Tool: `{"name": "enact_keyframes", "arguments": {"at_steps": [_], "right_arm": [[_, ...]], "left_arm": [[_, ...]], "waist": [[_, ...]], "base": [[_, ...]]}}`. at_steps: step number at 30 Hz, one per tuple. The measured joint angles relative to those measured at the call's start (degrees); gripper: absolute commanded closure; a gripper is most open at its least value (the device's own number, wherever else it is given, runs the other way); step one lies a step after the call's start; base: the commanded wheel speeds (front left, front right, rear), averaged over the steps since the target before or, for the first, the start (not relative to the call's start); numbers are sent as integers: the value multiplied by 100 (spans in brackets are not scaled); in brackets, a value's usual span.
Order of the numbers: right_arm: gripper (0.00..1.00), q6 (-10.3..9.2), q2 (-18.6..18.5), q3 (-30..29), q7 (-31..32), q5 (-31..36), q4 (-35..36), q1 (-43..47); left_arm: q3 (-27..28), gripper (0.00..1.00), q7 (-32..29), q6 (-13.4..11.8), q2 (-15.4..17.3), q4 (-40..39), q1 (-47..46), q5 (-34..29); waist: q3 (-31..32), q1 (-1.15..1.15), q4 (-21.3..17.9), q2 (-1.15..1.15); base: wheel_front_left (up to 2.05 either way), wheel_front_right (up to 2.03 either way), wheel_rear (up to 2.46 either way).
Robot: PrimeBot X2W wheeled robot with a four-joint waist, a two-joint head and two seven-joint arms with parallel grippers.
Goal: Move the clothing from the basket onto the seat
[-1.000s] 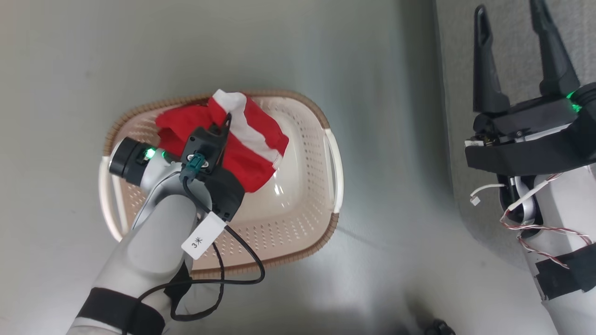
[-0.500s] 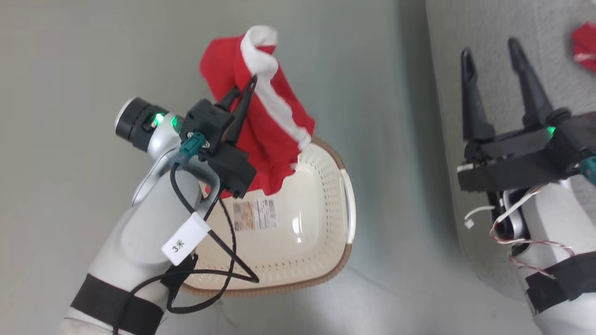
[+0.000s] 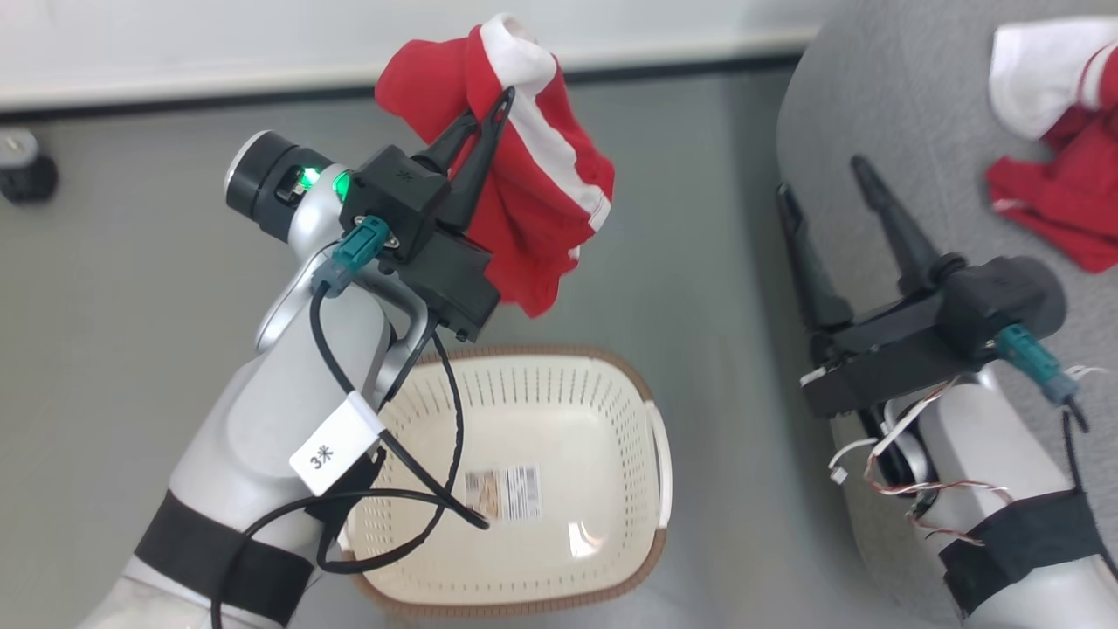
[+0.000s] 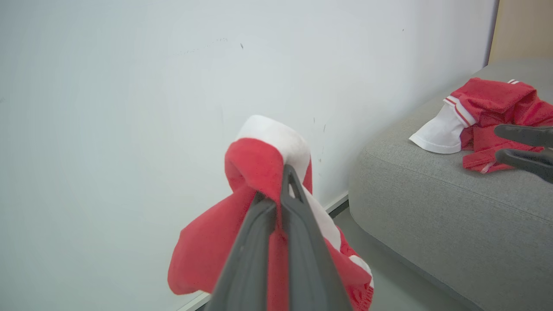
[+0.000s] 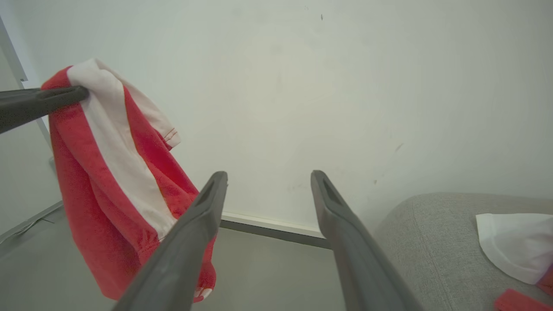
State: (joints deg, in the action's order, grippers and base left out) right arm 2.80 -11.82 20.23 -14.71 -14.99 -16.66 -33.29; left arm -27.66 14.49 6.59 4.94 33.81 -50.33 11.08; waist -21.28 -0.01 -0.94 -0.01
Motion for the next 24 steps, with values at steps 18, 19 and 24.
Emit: {"name": "enact_keyframes", "arguments": {"at_steps": [18,19,24], "right_arm": [[0,382,656,1021,0,-46,-1533,284],[0,386,668,1087,0,-66,-1606,353],[0,425,725,1345,1,-146,-1965,531]], "left_arm": [[-355,100,-26,51,-182,725,17,350],[-393,100,-26,54,-191,759,67,359],[-566,100,-80,57,-233,870,357,478]], "waist": [[1545,0,40,0],[1629,0,48,0],[2053,1,113,0]], "base": [[0,0,0],[0,0,0],[0,0,0]]}}
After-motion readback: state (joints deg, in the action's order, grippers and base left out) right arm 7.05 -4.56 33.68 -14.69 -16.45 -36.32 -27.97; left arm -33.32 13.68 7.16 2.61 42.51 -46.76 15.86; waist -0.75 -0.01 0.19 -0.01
